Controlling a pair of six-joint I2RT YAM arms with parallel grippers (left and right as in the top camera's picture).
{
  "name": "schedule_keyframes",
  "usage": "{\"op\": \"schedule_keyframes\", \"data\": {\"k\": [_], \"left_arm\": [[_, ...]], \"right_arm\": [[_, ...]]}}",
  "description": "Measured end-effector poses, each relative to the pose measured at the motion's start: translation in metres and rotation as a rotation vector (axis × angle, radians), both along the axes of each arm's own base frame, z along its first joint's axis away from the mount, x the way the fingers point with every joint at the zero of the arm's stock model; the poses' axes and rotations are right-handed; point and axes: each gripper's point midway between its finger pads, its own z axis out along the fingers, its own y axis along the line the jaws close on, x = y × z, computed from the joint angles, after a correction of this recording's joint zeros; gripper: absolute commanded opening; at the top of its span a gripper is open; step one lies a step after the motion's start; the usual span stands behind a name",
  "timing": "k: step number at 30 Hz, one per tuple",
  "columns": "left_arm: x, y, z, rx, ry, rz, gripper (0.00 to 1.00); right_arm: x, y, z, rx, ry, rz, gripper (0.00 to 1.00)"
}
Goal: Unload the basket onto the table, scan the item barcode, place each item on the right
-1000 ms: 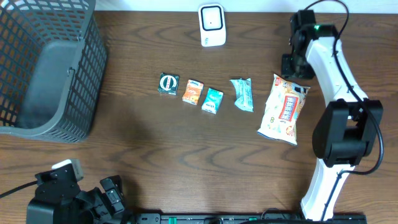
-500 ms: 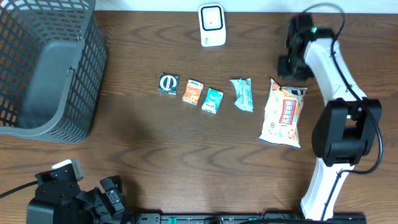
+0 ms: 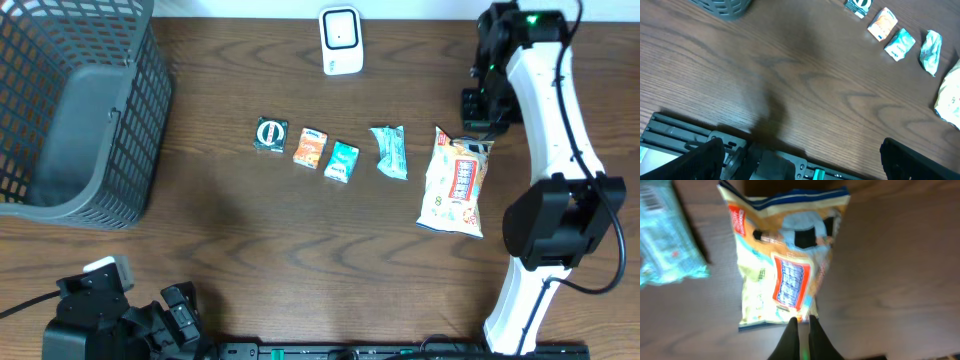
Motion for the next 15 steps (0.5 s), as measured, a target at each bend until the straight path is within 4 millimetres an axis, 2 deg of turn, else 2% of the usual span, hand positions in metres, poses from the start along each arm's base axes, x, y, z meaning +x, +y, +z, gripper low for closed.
{"op": "schedule_keyframes", "data": {"k": [4, 10, 13, 15], "left_arm": [[0.0, 0.0, 0.0, 0.0, 0.0, 0.0, 0.97], [0.0, 0.0, 0.0, 0.0, 0.0, 0.0, 0.98], [0.0, 0.0, 0.0, 0.0, 0.0, 0.0, 0.98], [0.0, 0.0, 0.0, 0.0, 0.0, 0.0, 0.97]], "right_arm": [[0.003, 0.001, -0.044, 0.002, 0.003, -0.002, 0.13], [0.012, 0.001, -0.113, 0.006, -0.07, -0.002, 0.12], [0.03, 0.003, -0.117, 0.013, -0.168, -0.027, 0.14], [0.052, 0.007, -0.115, 0.04, -0.266, -0.052, 0.15]]}}
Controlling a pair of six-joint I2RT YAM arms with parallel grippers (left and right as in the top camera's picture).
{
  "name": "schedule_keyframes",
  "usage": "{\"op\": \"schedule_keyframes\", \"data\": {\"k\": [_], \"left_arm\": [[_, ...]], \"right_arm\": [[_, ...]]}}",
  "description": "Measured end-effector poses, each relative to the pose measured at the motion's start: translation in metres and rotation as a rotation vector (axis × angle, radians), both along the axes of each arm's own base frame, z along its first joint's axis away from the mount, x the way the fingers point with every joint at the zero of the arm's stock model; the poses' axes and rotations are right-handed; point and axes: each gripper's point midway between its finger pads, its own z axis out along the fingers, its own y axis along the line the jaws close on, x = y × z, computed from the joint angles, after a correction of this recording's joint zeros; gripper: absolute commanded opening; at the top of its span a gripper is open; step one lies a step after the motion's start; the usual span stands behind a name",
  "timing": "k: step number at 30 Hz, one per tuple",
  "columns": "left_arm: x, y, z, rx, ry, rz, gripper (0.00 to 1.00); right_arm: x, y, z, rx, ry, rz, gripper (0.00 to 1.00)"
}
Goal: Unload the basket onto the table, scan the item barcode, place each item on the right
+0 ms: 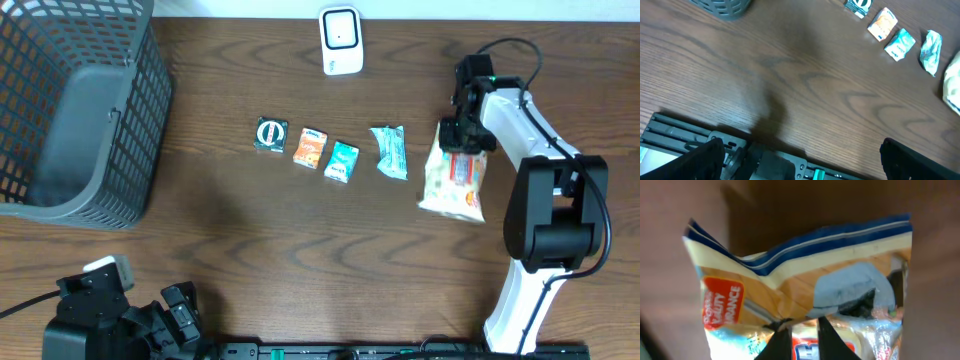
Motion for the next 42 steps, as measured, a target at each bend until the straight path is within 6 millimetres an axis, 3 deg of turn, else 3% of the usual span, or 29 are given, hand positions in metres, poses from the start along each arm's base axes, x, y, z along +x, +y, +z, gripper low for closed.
{"op": "schedule_keyframes", "data": {"k": [4, 9, 12, 15, 17, 21, 25, 28, 31, 34, 37, 39, 42], "left_arm": [[0.0, 0.0, 0.0, 0.0, 0.0, 0.0, 0.98], [0.0, 0.0, 0.0, 0.0, 0.0, 0.0, 0.98], [0.0, 0.0, 0.0, 0.0, 0.0, 0.0, 0.98], [0.0, 0.0, 0.0, 0.0, 0.0, 0.0, 0.98], [0.0, 0.0, 0.0, 0.0, 0.0, 0.0, 0.98], [0.0, 0.0, 0.0, 0.0, 0.0, 0.0, 0.98], [0.0, 0.0, 0.0, 0.0, 0.0, 0.0, 0.97], [0.0, 0.0, 0.0, 0.0, 0.0, 0.0, 0.98], [0.0, 0.0, 0.0, 0.0, 0.0, 0.0, 0.98], [0.0, 0.0, 0.0, 0.0, 0.0, 0.0, 0.98], [0.0, 0.0, 0.0, 0.0, 0.0, 0.0, 0.98], [0.0, 0.0, 0.0, -0.001, 0.0, 0.0, 0.98], [0.0, 0.0, 0.0, 0.0, -0.001, 0.001, 0.98]], "right_arm": [[0.028, 0.017, 0.011, 0.101, -0.098, -0.001, 0.18], [0.065, 0.037, 0.069, 0.209, -0.191, 0.018, 0.18], [0.068, 0.04, 0.111, 0.225, -0.208, 0.038, 0.14], [0.04, 0.041, 0.128, 0.223, -0.114, 0.066, 0.08], [0.018, 0.039, 0.125, 0.213, -0.026, 0.078, 0.04], [-0.012, 0.031, 0.105, 0.164, 0.108, 0.074, 0.07], [-0.03, 0.022, 0.062, 0.113, 0.189, 0.077, 0.01], [-0.046, 0.018, 0.024, 0.095, 0.239, 0.063, 0.09], [-0.055, 0.017, -0.002, 0.091, 0.255, 0.053, 0.08], [-0.058, 0.016, -0.001, 0.086, 0.246, 0.049, 0.01], [-0.071, 0.011, 0.003, 0.062, 0.302, 0.039, 0.02], [-0.088, 0.006, 0.012, 0.039, 0.383, 0.035, 0.04], [-0.086, 0.002, 0.038, 0.019, 0.405, 0.03, 0.09]]}}
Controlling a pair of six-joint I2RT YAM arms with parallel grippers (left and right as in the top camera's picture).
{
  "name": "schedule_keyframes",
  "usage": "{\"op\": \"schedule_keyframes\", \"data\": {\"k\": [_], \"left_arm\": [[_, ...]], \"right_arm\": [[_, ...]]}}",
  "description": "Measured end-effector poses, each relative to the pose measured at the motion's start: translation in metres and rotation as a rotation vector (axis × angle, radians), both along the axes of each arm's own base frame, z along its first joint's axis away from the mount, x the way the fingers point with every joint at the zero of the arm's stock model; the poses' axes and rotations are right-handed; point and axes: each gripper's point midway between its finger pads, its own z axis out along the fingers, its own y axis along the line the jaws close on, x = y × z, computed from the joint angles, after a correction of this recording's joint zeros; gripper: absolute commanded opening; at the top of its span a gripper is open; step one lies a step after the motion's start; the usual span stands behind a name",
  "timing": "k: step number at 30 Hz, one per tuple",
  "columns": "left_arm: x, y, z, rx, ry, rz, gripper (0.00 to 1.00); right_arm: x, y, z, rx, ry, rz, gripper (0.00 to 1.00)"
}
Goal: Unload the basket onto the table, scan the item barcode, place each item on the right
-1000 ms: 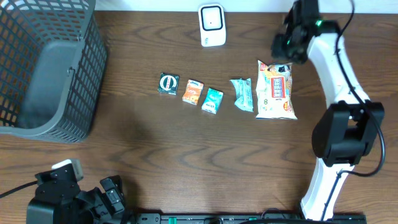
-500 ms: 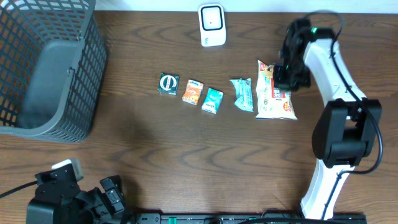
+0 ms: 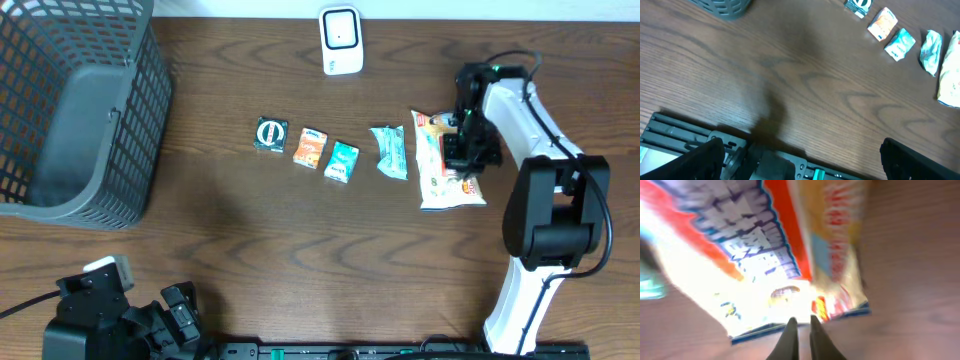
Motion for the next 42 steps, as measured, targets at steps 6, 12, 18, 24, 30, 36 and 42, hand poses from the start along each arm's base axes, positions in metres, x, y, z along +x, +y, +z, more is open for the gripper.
{"op": "schedule_keyframes", "data": {"k": [6, 12, 18, 24, 30, 36, 42], "left_arm": [[0.0, 0.0, 0.0, 0.0, 0.001, 0.0, 0.98], [0.0, 0.0, 0.0, 0.0, 0.001, 0.0, 0.98], [0.0, 0.0, 0.0, 0.0, 0.001, -0.001, 0.98], [0.0, 0.0, 0.0, 0.0, 0.001, -0.001, 0.98], [0.0, 0.0, 0.0, 0.0, 0.001, 0.0, 0.98], [0.0, 0.0, 0.0, 0.0, 0.002, 0.0, 0.97], [0.0, 0.0, 0.0, 0.0, 0.001, 0.0, 0.98]], "right_arm": [[0.035, 0.008, 0.056, 0.026, -0.136, -0.004, 0.46], [0.044, 0.038, 0.052, 0.022, -0.184, 0.085, 0.99], [0.043, 0.067, 0.022, -0.073, -0.208, 0.216, 0.99], [0.028, 0.064, -0.005, -0.211, -0.189, 0.243, 0.99], [0.026, 0.052, -0.016, -0.297, -0.199, 0.234, 0.87], [0.028, 0.049, -0.03, -0.312, -0.228, 0.225, 0.83], [0.028, 0.051, -0.048, -0.331, -0.286, 0.236, 0.72]]}}
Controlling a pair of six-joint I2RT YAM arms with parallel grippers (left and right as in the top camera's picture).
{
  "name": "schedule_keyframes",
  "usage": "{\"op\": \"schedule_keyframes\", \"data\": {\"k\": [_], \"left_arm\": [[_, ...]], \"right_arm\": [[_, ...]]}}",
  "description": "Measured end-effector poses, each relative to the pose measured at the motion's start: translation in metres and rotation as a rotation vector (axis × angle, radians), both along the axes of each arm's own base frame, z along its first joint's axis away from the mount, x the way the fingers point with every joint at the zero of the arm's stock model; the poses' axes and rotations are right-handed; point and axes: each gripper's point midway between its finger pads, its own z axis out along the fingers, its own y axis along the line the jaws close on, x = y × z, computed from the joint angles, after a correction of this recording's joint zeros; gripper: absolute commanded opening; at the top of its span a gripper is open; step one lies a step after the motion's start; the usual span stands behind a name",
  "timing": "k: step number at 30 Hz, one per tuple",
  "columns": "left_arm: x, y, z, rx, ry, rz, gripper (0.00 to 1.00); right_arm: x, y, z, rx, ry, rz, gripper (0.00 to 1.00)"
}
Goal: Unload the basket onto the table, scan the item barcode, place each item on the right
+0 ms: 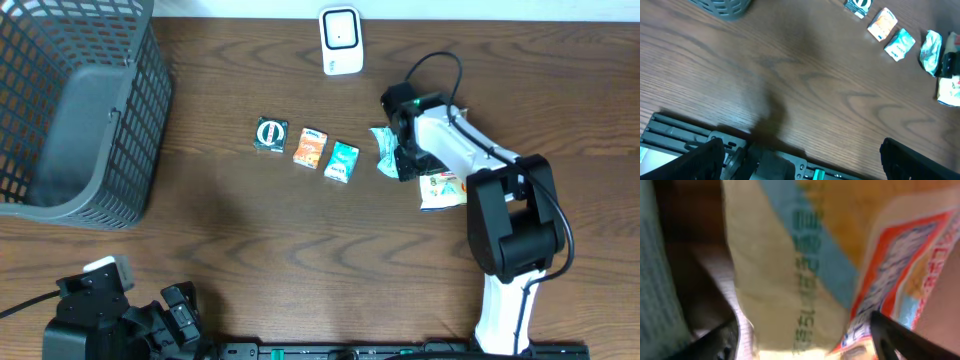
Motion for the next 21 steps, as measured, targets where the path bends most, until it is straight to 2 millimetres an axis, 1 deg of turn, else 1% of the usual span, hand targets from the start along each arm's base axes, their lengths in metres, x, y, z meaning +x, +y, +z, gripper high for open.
{"op": "schedule_keyframes", "data": {"k": [3, 4, 5, 6, 7, 8, 10, 11, 12, 15, 17, 18, 21], "left_arm": [[0.0, 0.0, 0.0, 0.0, 0.0, 0.0, 0.97], [0.0, 0.0, 0.0, 0.0, 0.0, 0.0, 0.98], [0.0, 0.0, 0.0, 0.0, 0.0, 0.0, 0.98], [0.0, 0.0, 0.0, 0.0, 0.0, 0.0, 0.98], [0.0, 0.0, 0.0, 0.001, 0.0, 0.0, 0.98], [0.0, 0.0, 0.0, 0.0, 0.0, 0.0, 0.98], [0.0, 0.0, 0.0, 0.0, 0.0, 0.0, 0.98], [0.0, 0.0, 0.0, 0.0, 0.0, 0.0, 0.98], [0.0, 0.0, 0.0, 0.0, 0.0, 0.0, 0.97], [0.0, 0.0, 0.0, 0.0, 0.0, 0.0, 0.98], [0.0, 0.0, 0.0, 0.0, 0.0, 0.0, 0.98], [0.0, 0.0, 0.0, 0.001, 0.0, 0.0, 0.98], [0.0, 0.0, 0.0, 0.001, -0.001, 0.0, 0.98]], "right_arm": [[0.005, -0.003, -0.001, -0.04, -0.07, 0.01, 0.62], [0.006, -0.005, -0.001, -0.049, -0.089, 0.01, 0.52], [0.005, -0.008, -0.002, -0.062, -0.097, 0.013, 0.41], [0.004, -0.011, -0.003, -0.076, -0.101, 0.013, 0.27], [0.002, -0.015, -0.004, -0.101, -0.102, 0.01, 0.19], [0.001, -0.018, -0.004, -0.117, -0.103, 0.009, 0.16], [0.0, -0.022, -0.002, -0.143, -0.098, 0.013, 0.15], [-0.001, -0.023, -0.001, -0.149, -0.094, 0.014, 0.11], [-0.003, -0.024, 0.001, -0.155, -0.077, 0.018, 0.01], [-0.008, -0.025, 0.01, -0.154, -0.022, 0.018, 0.01], [-0.008, -0.021, 0.018, -0.107, 0.01, 0.008, 0.01], [-0.005, -0.017, 0.023, -0.073, 0.022, 0.008, 0.01], [0.006, 0.003, 0.042, 0.085, 0.05, 0.037, 0.01]]}}
